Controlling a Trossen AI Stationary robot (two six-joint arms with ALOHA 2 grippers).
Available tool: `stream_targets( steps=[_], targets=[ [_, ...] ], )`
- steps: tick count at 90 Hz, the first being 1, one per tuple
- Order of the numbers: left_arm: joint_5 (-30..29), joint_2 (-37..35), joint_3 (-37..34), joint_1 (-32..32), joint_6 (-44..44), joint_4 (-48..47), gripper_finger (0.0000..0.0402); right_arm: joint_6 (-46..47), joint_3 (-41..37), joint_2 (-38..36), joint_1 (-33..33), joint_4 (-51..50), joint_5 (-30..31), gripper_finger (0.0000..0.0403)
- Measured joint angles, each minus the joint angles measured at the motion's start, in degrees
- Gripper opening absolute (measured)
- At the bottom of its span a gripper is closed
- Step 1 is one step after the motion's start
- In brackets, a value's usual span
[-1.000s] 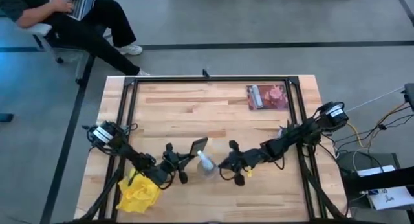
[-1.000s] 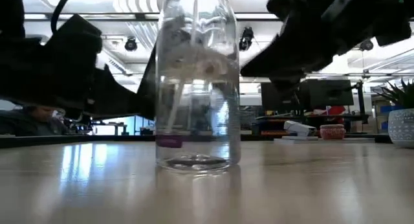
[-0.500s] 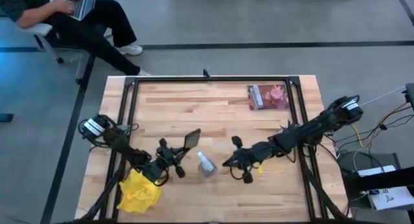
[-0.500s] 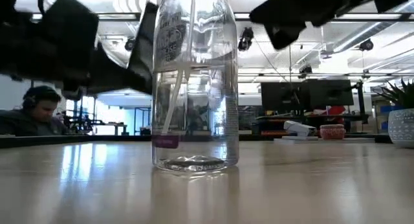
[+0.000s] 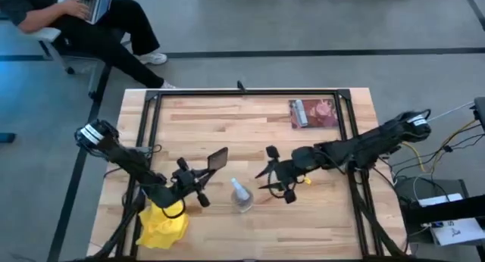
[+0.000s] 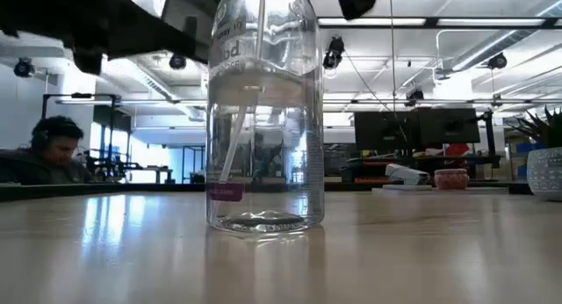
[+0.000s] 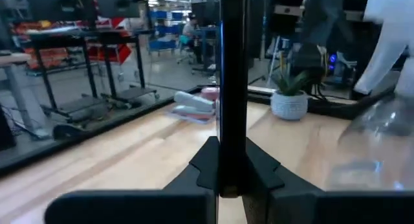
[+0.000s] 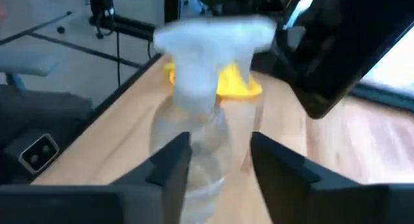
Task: Apply microfiber cloth
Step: Spray the black cellphone with the spray bottle
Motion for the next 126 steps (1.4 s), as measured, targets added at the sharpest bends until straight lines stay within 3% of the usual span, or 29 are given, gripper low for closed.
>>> stream_targets(
  steps=[22, 42, 55, 81, 105, 126],
  targets=[
    [-1.6, -3.5, -0.1, -2.8, 4.9, -0.7, 0.0012, -3.4, 6.7, 0.4, -0.1, -4.7, -3.4, 0.0247],
    [-3.0, -4.8, 0.0, -2.7, 3.6, -0.6, 0.0012, -2.7, 11.4, 2.3, 0.0, -5.0, -2.9, 0.0291],
    [0.9, -5.0, -0.1, -3.2, 3.0, -0.6, 0.0012, -1.9, 14.0, 4.9, 0.6, -9.2, -2.8, 0.0313],
    [-3.5, -2.5, 1.6, -7.3, 2.2, -3.1, 0.0012, -1.9, 14.8, 10.2, 1.1, -10.1, -2.8, 0.0317],
    [-7.2, 3.8, 5.1, -6.9, 3.7, -3.4, 0.0012, -4.4, 16.0, 13.5, -0.2, -9.4, -2.9, 0.0312],
    [-12.5, 4.9, 7.9, -6.6, 10.1, -3.6, 0.0012, -6.9, 17.2, 14.7, -2.6, -8.4, -10.6, 0.0317]
  ],
)
